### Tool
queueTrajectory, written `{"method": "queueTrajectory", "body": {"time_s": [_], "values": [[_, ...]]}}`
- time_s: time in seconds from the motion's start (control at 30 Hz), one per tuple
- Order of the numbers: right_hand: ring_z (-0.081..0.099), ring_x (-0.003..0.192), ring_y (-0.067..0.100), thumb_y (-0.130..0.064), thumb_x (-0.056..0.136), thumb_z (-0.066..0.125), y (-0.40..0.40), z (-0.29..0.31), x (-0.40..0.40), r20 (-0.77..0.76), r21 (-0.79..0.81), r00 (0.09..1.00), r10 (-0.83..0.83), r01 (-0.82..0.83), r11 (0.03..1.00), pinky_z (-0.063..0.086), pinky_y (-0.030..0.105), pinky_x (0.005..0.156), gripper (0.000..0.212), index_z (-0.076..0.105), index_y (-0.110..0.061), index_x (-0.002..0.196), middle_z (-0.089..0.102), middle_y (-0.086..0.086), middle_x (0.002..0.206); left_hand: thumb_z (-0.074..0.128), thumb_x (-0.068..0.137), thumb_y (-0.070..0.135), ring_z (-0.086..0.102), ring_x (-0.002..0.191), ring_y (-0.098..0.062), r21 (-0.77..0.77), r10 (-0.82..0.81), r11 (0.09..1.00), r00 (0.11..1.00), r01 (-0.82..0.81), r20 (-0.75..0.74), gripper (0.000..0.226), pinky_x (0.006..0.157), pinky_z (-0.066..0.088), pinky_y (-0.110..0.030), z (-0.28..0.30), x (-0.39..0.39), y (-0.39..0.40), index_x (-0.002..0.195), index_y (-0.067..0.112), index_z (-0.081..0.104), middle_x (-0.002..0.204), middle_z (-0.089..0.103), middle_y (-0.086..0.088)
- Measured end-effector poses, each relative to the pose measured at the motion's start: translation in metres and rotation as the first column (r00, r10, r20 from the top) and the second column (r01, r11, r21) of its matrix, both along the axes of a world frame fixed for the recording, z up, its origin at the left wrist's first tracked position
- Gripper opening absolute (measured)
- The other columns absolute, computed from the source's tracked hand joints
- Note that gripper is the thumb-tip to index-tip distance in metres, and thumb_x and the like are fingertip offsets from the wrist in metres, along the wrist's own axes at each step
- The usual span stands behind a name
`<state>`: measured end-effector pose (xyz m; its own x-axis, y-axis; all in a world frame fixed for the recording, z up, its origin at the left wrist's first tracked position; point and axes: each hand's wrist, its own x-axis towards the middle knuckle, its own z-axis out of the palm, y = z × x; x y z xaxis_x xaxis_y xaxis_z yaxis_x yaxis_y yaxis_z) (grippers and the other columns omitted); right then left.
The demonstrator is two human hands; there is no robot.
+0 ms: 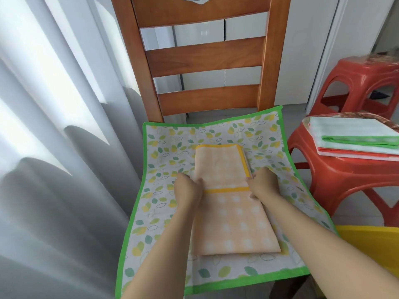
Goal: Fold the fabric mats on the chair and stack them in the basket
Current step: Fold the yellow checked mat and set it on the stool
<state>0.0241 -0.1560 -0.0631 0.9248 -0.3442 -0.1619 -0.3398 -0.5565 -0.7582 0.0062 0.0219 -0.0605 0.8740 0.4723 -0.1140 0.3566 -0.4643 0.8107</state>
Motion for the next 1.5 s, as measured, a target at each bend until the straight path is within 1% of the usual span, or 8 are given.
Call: {"method": "queueTrajectory", "body": {"time_s": [0.1,0.5,0.67,0.87,1.03,1.1,1.23,1.5], "values": [[0.054,0.039,0.022,-0.011,0.090,0.058,0.000,0.002,0.001,-0.019,0.021,1.000,-0.021,0.021,1.000,0.023,0.010,0.022,0.012,0.057,-0.001,0.083,0.057,0.012,0.074,0.061,0.079,0.013,0.049,0.063,-0.023,-0.009,-0.013,1.000,1.000,0.013,-0.001,0.015,0.059,0.043,-0.034,-0.005,0.006,0.003,0.068,0.011,0.051,0.066,0.053,-0.007],[0.060,0.061,0.018,-0.004,0.087,0.062,-0.016,0.016,-0.007,-0.013,0.638,1.000,-0.029,0.030,0.769,0.055,0.023,0.045,0.015,0.052,-0.002,0.098,0.059,0.010,0.075,0.070,0.082,0.020,0.056,0.045,-0.009,-0.568,0.034,0.823,0.998,-0.001,0.046,0.014,0.040,0.042,-0.020,0.006,-0.005,0.012,0.089,0.014,0.059,0.076,0.063,-0.004],[0.063,0.074,0.021,-0.012,0.091,0.057,-0.030,0.019,-0.012,0.010,0.793,0.996,0.091,-0.063,0.607,0.058,0.027,0.061,0.021,0.053,-0.001,0.109,0.057,0.008,0.082,0.061,0.089,0.040,0.067,0.087,-0.020,-0.703,-0.082,0.703,0.994,0.108,0.071,0.041,0.075,0.056,-0.029,0.010,-0.013,0.025,0.115,0.009,0.061,0.109,0.063,-0.009],[0.063,0.083,0.025,-0.034,0.095,0.048,-0.037,0.025,-0.021,0.006,0.827,0.987,0.158,-0.094,0.554,0.054,0.034,0.078,0.035,0.056,-0.001,0.105,0.063,0.012,0.091,0.044,0.096,0.044,0.063,0.088,-0.022,-0.704,-0.157,0.687,0.983,0.179,0.097,0.044,0.078,0.054,-0.030,0.017,-0.028,0.033,0.099,0.005,0.064,0.091,0.066,-0.007],[0.063,0.084,0.017,-0.030,0.092,0.055,-0.043,0.027,-0.031,0.017,0.524,0.957,0.289,-0.255,0.813,0.054,0.019,0.074,0.028,0.067,-0.004,0.092,0.069,0.008,0.096,0.058,0.091,0.038,0.063,0.080,-0.019,-0.463,-0.304,0.836,0.951,0.295,0.058,0.031,0.072,0.052,-0.023,0.015,-0.039,0.038,0.088,0.010,0.073,0.086,0.071,-0.002],[0.064,0.091,0.016,-0.029,0.084,0.066,-0.045,0.023,-0.031,0.029,0.359,0.934,0.357,-0.343,0.868,0.050,0.028,0.088,0.021,0.072,-0.010,0.086,0.071,0.006,0.100,0.068,0.083,0.037,0.061,0.082,-0.019,-0.363,-0.384,0.853,0.922,0.376,0.054,0.024,0.079,0.050,-0.032,0.012,-0.041,0.039,0.086,0.014,0.073,0.085,0.070,0.002],[0.063,0.090,0.015,-0.021,0.075,0.076,-0.039,0.019,-0.037,0.057,0.109,0.895,0.442,-0.445,0.889,0.045,0.018,0.069,0.017,0.069,-0.015,0.090,0.067,-0.003,0.091,0.073,0.080,0.030,0.056,0.084,-0.010,-0.093,-0.483,0.870,0.875,0.484,0.032,0.014,0.074,0.045,-0.022,0.010,-0.044,0.033,0.092,0.024,0.069,0.095,0.061,0.007],[0.049,0.106,0.013,-0.030,0.082,0.068,-0.027,0.010,-0.042,0.077,-0.221,0.846,0.528,-0.502,0.836,0.034,0.020,0.087,0.039,0.059,-0.017,0.117,0.048,0.001,0.121,0.044,0.094,0.036,0.017,0.141,-0.027,0.598,-0.577,0.583,0.799,0.550,-0.171,0.042,0.114,0.018,-0.038,0.014,-0.059,0.003,0.134,0.021,0.044,0.152,0.024,-0.005]]}}
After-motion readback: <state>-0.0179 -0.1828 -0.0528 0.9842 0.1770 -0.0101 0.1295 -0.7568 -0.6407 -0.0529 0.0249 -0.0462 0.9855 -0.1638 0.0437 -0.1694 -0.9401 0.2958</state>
